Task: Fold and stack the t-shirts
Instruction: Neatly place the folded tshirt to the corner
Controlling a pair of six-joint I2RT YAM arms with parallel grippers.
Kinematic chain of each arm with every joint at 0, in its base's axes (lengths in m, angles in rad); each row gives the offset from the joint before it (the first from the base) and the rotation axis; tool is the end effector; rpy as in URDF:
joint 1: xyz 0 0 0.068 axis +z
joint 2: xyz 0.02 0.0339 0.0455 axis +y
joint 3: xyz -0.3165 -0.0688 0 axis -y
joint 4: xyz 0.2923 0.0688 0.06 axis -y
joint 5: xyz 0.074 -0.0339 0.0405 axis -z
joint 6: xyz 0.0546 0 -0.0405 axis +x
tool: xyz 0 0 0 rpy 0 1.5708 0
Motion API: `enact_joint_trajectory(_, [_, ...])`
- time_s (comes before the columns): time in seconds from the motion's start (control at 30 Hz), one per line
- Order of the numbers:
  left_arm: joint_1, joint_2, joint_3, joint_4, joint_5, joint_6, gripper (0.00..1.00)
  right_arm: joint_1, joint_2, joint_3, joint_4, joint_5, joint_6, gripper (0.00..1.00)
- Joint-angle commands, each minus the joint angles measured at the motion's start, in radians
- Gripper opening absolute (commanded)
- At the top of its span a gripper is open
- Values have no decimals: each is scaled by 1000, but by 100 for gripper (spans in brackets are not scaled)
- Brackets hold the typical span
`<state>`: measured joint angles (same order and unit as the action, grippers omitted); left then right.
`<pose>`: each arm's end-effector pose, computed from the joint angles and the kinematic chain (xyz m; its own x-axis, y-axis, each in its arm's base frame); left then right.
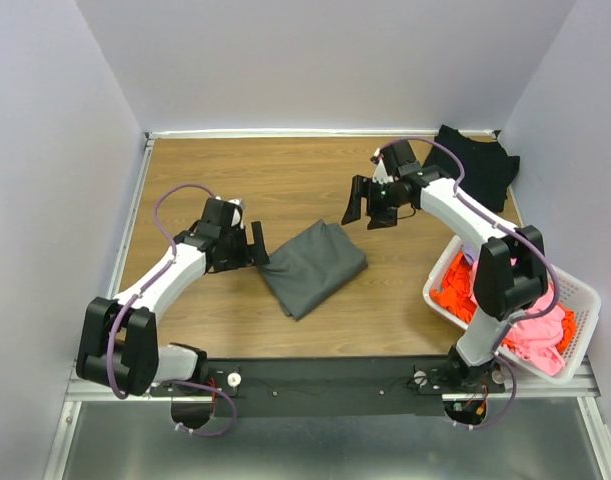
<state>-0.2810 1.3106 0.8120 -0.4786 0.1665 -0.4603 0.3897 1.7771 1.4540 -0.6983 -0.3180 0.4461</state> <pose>0.2814 -0.0906 0.2263 -0.8746 -0.2035 -0.4401 -0.0290 0.9280 -0.3716 0.4068 0.1855 0.2800 -0.9325 0.0600 -0.3560 -0.1214 0.8765 0.4659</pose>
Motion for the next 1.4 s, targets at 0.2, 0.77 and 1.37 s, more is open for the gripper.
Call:
enact_joint_trajectory(0.2, [-50, -33, -76, 84, 88, -12, 97, -31, -87, -169, 114, -182, -38, 86])
enact_joint_trajectory(0.77, [-84, 148, -13, 184, 93, -116, 95, -121, 102, -153, 145, -322, -190, 85])
enact_joint_trajectory(1.37, [-207, 355, 115, 178, 76, -150, 95, -117, 229, -158, 223, -386, -236, 91])
